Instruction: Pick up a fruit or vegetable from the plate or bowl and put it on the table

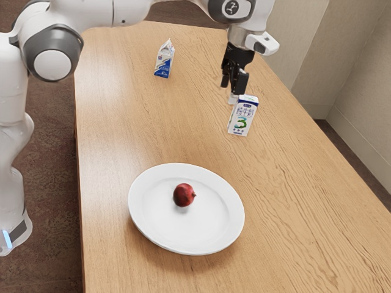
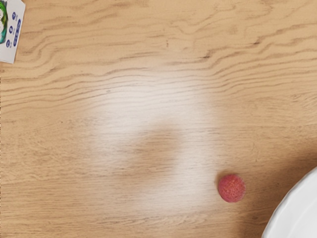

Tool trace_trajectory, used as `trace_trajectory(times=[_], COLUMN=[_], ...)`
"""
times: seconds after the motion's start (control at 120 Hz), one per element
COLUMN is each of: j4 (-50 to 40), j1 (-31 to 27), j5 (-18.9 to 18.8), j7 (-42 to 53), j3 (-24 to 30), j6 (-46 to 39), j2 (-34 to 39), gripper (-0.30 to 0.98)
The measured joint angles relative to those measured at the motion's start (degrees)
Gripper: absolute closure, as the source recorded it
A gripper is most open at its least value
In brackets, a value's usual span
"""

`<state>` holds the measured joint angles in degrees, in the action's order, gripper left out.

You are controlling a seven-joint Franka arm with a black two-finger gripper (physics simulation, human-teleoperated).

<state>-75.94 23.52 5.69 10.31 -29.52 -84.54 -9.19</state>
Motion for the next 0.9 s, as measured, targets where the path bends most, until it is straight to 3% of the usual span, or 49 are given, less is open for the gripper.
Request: trace_trajectory(times=[0.283, 0.433, 0.55, 0.617, 0.733, 0.9], j4=[0.1, 0.1, -2.0, -8.0, -21.8, -28.0], j1=[-0.1, 0.4, 0.5, 0.3, -2.0, 1.9], j5=[0.0, 0.1, -1.1, -2.1, -7.3, -11.3], j7=[1.5, 2.4, 3.0, 3.3, 3.6, 4.4], j3=[0.2, 12.3, 15.9, 17.3, 23.2, 27.7], j6=[-1.0, -2.2, -3.5, -4.2, -6.2, -10.6], j2=[0.0, -0.1, 0.0, 4.0, 15.6, 12.5], gripper=[0.0, 0.0, 0.0, 0.0, 0.0, 0.0])
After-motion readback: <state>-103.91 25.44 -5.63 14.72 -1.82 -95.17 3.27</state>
